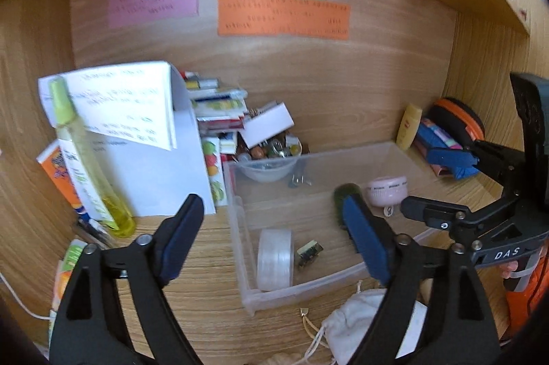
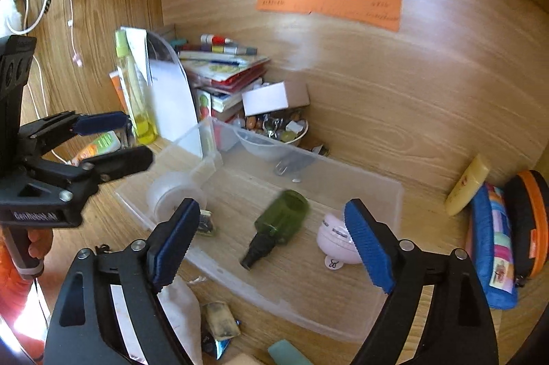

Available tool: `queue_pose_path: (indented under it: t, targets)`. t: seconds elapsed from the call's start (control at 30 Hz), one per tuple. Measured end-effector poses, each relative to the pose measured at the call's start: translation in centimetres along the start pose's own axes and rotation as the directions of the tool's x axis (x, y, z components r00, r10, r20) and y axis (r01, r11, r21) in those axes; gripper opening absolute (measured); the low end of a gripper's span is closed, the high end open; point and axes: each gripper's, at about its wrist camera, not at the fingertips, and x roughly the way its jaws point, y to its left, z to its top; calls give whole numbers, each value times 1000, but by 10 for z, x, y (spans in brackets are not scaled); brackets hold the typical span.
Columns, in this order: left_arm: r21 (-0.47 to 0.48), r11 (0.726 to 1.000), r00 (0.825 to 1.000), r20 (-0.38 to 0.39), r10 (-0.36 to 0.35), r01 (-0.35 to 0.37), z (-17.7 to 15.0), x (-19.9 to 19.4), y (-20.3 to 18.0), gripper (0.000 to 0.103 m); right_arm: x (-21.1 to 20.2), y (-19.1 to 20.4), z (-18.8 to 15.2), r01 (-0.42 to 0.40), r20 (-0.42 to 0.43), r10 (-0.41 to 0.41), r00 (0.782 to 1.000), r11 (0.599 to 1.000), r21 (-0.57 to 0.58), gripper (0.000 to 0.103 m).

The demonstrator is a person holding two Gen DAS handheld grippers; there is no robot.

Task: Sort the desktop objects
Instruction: 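Release the tape roll and green bottle into the box with both tools, then grasp the black hair clip with the left tool while the right grasps the beige tape roll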

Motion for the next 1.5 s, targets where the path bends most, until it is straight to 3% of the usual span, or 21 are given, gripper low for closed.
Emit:
queue_pose_path:
  t: [0.1, 0.3, 0.7, 0.93, 1.13, 1.5]
  targets:
    - [-12, 1000, 1000, 21, 9, -9, -1, -13, 3, 93, -13, -2, -4, 16, 17, -16, 1000, 1000, 4, 87]
    - [-26, 999, 999, 6, 42, -42, -13, -26, 12, 93, -38, -8, -22, 50, 23, -50, 998, 999, 18, 88]
    - [-60, 992, 987, -121, 107, -115, -68, -37, 39, 94, -71, -22, -76, 103, -28, -100, 995, 987, 120, 88]
    - [-91, 988, 973, -203, 107, -128, -100, -41, 51, 94, -84, -14, -106, 95, -55, -88, 995, 985, 145, 88]
    - [-45, 990, 964, -238, 121, -135, -119, -36, 39, 93, -87, -9, -120, 69, -82, -58, 995, 988, 140, 88]
    - [-21, 996, 950, -304, 77, -87, -132, -16, 29, 57, -62, 0, -130, -22, -189, 37, 981, 996, 81, 88]
